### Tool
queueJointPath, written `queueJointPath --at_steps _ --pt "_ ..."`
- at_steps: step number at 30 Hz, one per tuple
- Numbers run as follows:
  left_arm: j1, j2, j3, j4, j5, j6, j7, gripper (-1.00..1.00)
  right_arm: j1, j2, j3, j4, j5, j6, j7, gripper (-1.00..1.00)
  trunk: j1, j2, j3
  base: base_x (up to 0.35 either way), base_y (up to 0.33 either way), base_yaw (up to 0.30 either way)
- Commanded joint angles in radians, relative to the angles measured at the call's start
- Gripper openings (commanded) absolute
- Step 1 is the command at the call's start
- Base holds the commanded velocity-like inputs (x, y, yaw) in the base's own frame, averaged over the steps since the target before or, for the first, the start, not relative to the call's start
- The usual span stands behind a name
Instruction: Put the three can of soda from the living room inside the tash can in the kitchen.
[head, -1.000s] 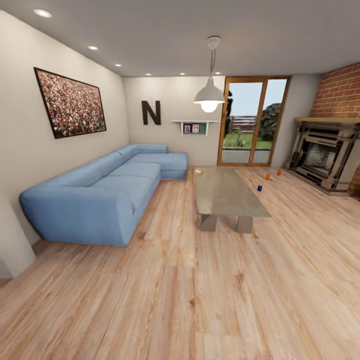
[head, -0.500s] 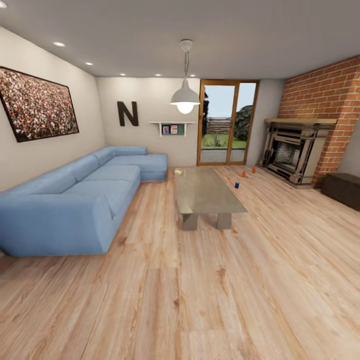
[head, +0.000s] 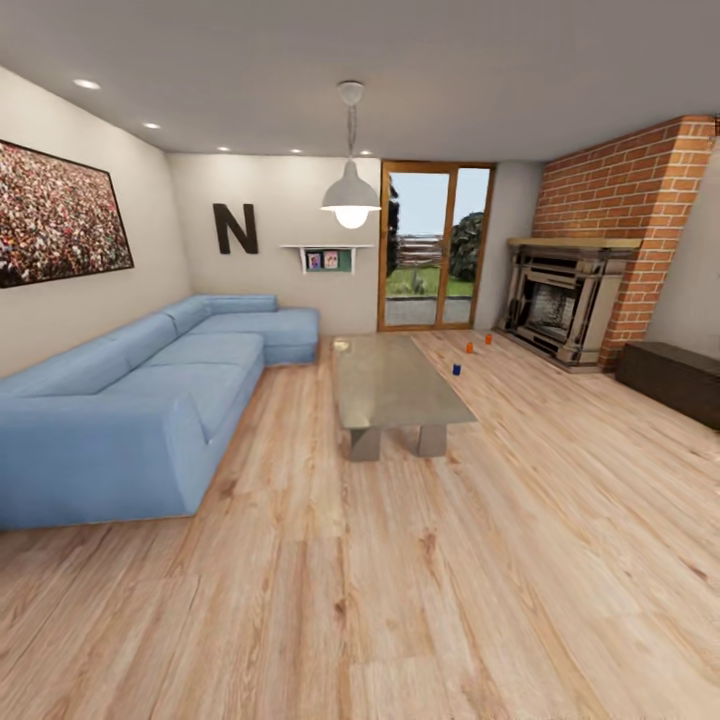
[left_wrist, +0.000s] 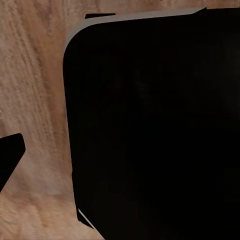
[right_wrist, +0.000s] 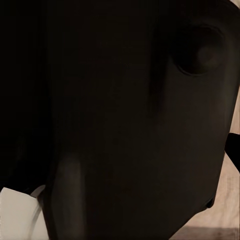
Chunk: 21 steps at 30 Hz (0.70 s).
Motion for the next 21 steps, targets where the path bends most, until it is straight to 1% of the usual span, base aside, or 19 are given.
queueJointPath --at_steps 1,21 --pt "0.0 0.0 0.0 0.0 0.0 0.0 0.0 1.0 0.0 0.0 0.0 0.0 0.0 0.0 0.0 1.0 0.0 0.0 0.0 0.0 0.0 -0.233" --pt "0.0 0.0 0.0 0.0 0.0 -0.001 0.0 1.0 0.0 -0.001 0.0 0.001 0.0 0.0 0.001 1.0 0.0 0.0 0.0 0.0 0.0 -0.278"
